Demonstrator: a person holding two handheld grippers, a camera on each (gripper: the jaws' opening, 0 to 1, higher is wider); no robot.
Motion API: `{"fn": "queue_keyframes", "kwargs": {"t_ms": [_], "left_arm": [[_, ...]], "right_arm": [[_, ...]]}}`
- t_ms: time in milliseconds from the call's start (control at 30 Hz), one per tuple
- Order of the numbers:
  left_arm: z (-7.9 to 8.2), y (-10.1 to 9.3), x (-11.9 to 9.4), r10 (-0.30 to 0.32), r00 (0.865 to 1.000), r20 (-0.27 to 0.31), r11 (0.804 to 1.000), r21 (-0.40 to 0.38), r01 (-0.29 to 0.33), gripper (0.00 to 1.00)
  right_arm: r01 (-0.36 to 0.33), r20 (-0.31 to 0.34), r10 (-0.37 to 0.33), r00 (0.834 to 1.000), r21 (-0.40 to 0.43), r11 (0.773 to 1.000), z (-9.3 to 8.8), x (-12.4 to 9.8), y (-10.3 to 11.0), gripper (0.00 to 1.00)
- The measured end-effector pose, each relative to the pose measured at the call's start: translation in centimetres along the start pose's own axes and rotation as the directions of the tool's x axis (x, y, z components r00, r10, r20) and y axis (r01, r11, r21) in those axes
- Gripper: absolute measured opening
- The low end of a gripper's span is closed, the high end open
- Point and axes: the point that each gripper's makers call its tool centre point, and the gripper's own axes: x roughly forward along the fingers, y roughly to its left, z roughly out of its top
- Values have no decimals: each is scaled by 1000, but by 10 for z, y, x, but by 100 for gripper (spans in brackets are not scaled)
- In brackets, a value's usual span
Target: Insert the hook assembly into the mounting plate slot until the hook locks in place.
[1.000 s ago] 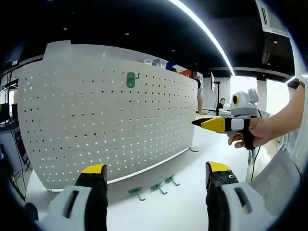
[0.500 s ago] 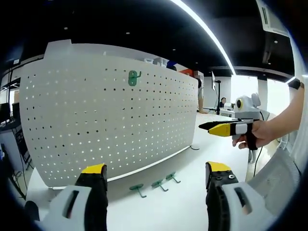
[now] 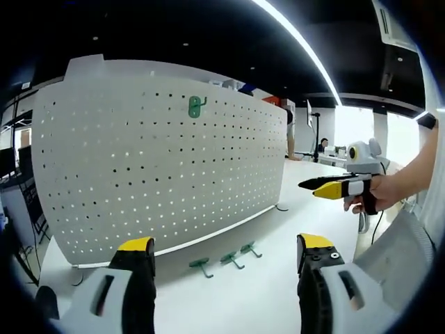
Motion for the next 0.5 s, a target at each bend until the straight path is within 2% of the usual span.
{"fn": "queue_keyframes", "kwargs": {"t_ms": [500], "left_arm": [[-13, 4, -10, 7, 1000, -25, 1000, -11, -7, 86]], "right_arm": [[24, -70, -24, 997, -1, 1000, -22, -19, -6, 69]]}}
